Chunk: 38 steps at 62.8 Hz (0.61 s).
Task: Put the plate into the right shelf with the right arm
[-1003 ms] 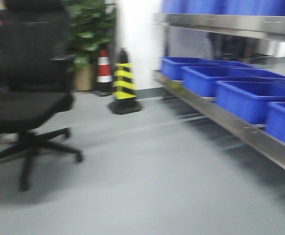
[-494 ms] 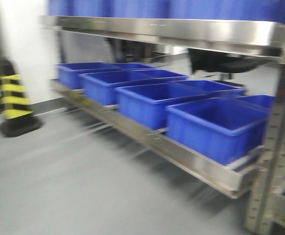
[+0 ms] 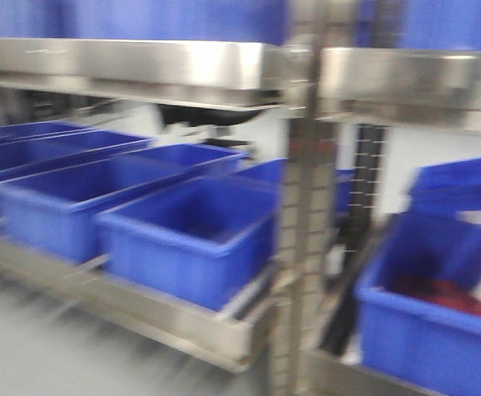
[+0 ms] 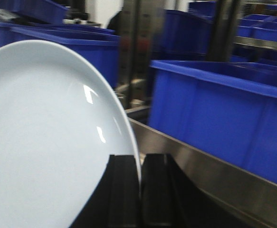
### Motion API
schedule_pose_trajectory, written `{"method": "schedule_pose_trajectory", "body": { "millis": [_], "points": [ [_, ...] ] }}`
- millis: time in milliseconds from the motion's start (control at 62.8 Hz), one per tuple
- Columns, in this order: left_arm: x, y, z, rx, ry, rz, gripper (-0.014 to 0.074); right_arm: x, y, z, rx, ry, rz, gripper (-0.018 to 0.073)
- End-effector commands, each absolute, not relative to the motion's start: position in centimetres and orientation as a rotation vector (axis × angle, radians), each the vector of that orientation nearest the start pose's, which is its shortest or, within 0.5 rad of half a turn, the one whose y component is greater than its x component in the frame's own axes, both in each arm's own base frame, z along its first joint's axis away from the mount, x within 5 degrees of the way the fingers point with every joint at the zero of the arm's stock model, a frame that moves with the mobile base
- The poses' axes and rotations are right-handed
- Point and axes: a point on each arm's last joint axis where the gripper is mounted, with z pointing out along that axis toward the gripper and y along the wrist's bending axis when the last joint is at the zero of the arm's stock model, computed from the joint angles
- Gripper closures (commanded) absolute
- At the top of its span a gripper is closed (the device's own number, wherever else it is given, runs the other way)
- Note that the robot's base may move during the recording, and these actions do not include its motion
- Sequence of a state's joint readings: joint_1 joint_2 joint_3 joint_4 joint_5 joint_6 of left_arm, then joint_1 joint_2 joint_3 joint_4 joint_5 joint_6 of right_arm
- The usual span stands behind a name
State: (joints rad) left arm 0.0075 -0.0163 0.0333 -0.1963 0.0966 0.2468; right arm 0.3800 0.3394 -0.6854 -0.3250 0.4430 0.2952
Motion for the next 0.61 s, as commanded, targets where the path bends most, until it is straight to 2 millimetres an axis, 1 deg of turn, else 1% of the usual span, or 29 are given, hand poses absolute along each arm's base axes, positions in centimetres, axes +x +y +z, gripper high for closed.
{"method": "schedule_pose_trajectory", "body": {
  "millis": [0, 589],
  "points": [
    [5.6, 0.02, 19.91, 0.029, 1.515, 0.041, 0.0643, 5.5, 1.02, 39.57, -0.203, 1.449, 0.194, 0.0505],
    [5.6, 0.02, 19.91, 0.029, 1.515, 0.041, 0.0643, 5.5, 1.02, 39.57, -0.203, 1.449, 0.194, 0.0505]
  ]
}}
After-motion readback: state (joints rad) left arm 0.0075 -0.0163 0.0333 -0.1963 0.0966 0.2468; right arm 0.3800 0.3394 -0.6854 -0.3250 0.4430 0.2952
